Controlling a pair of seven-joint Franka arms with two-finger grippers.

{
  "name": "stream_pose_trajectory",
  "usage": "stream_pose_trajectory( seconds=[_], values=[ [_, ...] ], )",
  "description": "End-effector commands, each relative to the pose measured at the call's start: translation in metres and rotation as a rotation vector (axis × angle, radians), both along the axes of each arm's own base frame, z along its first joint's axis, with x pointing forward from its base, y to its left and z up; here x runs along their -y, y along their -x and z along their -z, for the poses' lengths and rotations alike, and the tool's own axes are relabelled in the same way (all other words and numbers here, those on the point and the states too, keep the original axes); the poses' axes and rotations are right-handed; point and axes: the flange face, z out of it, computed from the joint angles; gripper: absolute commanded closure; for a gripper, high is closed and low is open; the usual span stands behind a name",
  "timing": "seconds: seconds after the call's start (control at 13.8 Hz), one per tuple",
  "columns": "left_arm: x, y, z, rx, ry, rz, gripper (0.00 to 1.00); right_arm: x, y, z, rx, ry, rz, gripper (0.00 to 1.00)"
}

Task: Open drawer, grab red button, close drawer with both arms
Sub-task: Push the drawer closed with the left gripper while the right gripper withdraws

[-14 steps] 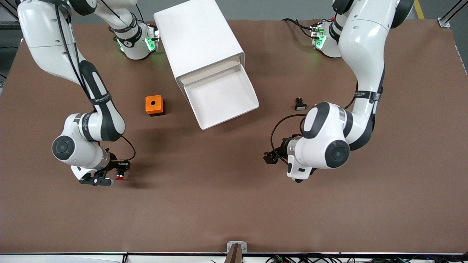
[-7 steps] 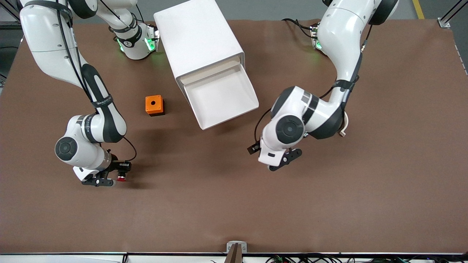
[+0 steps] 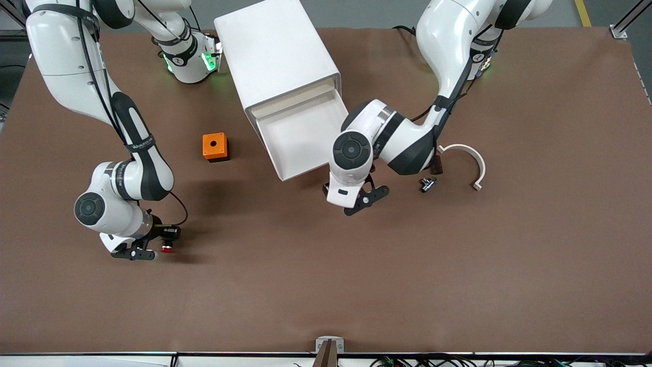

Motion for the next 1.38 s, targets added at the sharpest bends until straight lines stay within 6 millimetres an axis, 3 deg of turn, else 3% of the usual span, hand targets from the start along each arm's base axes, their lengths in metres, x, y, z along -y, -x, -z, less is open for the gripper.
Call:
stream_pose_trajectory(
  seconds=[0.0,0.22,0.36,0.8,1.01,1.3],
  values=[
    [0.012,0.020,-0.006,0.024,-0.019,0.018,0.00,0.004,-0.005,-0.001,0.010,-0.010,0.005,0.00],
    [0.027,0.035,-0.004,0.020,-0.019,0.043,0.00,0.001,-0.007,-0.014,0.020,-0.007,-0.015,0.00],
    [0.035,0.045,0.000,0.015,-0.025,0.059,0.00,0.001,-0.008,-0.036,-0.003,-0.002,-0.022,0.00],
    [0.064,0.083,0.007,-0.016,-0.021,0.104,0.00,-0.003,-0.004,-0.163,-0.055,-0.002,-0.030,0.00],
    [0.078,0.106,0.011,-0.050,-0.005,0.138,0.00,-0.007,0.017,-0.229,-0.064,0.000,-0.030,0.00],
    [0.088,0.118,0.010,-0.131,0.064,0.103,0.00,-0.011,0.053,-0.311,-0.068,0.002,-0.039,0.00]
  ],
)
